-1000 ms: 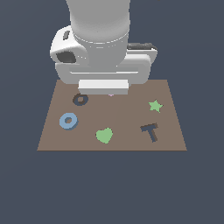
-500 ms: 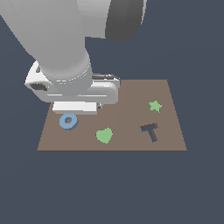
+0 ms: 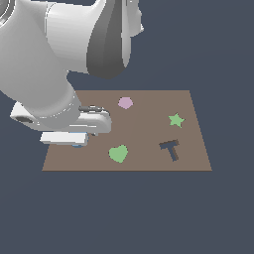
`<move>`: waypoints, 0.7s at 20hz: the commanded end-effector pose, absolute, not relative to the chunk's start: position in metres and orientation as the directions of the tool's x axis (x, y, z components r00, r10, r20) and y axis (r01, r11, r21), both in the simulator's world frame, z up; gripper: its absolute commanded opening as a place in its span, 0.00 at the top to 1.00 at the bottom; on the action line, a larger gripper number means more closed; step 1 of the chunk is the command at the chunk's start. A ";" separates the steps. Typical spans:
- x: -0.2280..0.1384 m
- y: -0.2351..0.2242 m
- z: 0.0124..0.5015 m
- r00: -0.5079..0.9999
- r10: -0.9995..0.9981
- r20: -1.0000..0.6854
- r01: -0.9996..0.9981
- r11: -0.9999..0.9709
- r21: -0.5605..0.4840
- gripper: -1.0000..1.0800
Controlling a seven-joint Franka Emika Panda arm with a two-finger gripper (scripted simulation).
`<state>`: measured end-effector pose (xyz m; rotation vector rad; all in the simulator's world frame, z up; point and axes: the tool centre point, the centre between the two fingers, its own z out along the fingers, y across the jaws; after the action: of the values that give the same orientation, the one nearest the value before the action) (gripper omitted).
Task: Insert a designated object into the corresponding slot on a board.
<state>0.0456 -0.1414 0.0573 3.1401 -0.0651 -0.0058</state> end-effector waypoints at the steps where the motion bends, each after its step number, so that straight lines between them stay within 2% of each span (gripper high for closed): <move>1: 0.049 -0.148 0.053 0.999 -0.042 -0.001 -0.042 -0.999 0.000 0.04; 14: 0.052 -0.152 0.033 0.999 -0.044 0.000 -0.044 -0.999 0.000 0.04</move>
<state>0.0516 -0.1520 0.0385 3.1405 -0.0699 0.0004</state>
